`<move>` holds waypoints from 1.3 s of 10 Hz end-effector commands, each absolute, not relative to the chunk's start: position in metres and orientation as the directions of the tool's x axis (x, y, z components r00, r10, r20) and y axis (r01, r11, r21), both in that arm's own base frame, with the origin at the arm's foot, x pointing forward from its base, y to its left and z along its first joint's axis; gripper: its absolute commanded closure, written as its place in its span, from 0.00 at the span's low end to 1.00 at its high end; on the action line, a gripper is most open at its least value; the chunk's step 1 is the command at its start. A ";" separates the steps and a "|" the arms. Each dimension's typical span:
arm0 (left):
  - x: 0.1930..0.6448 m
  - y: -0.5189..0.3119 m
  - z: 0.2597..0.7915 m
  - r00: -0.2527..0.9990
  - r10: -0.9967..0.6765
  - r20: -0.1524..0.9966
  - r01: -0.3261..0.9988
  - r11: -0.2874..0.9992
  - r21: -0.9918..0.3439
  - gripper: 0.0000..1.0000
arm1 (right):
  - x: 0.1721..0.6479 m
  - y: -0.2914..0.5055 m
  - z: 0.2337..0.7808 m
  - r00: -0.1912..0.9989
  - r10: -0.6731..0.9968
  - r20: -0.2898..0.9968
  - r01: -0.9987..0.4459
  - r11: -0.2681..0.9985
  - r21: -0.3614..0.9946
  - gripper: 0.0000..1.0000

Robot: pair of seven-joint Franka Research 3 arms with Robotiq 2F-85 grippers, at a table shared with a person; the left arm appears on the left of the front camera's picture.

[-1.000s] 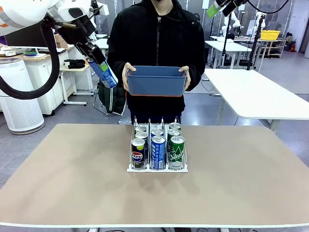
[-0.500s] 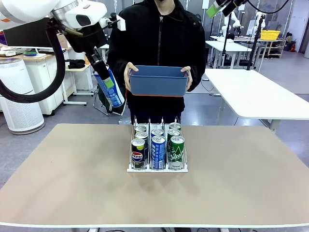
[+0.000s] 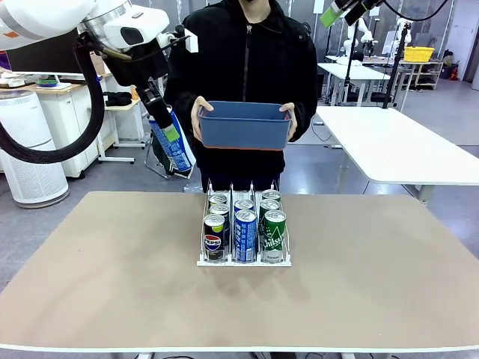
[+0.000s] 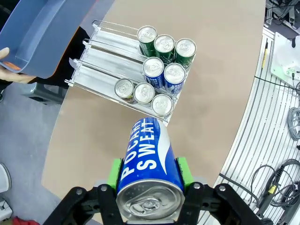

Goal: Fill the beverage cans into the dispenser.
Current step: Place the picked Ionic drink in the line of the Automatic Can Dispenser with the same cans.

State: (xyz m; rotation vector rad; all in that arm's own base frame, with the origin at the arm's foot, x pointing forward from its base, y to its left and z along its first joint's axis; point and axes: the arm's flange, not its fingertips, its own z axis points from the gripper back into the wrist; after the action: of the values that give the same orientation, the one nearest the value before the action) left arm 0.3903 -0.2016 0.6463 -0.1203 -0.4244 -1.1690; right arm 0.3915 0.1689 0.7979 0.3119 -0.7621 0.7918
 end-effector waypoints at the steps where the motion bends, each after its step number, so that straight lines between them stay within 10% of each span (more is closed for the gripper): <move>1: 0.390 -0.202 0.646 0.321 -0.866 0.384 0.911 0.394 0.126 0.43 | 0.391 0.168 0.798 0.459 0.523 0.718 -0.736 0.676 -0.022 0.00; 5: 0.371 -0.258 0.642 0.639 -0.724 0.260 0.693 0.688 0.215 0.43 | 0.391 0.168 0.798 0.459 0.523 0.718 -0.736 0.676 -0.022 0.00; 13: 0.323 -0.342 0.573 0.560 -0.766 0.314 0.809 0.588 -0.009 0.43 | 0.391 0.168 0.798 0.459 0.523 0.718 -0.736 0.676 -0.022 0.00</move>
State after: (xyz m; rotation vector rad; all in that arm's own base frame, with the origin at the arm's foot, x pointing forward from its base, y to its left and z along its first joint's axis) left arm 0.3247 -0.3448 0.5724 -0.0882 -0.2866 -0.8688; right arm 0.3915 0.1690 0.7980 0.3118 -0.7623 0.7920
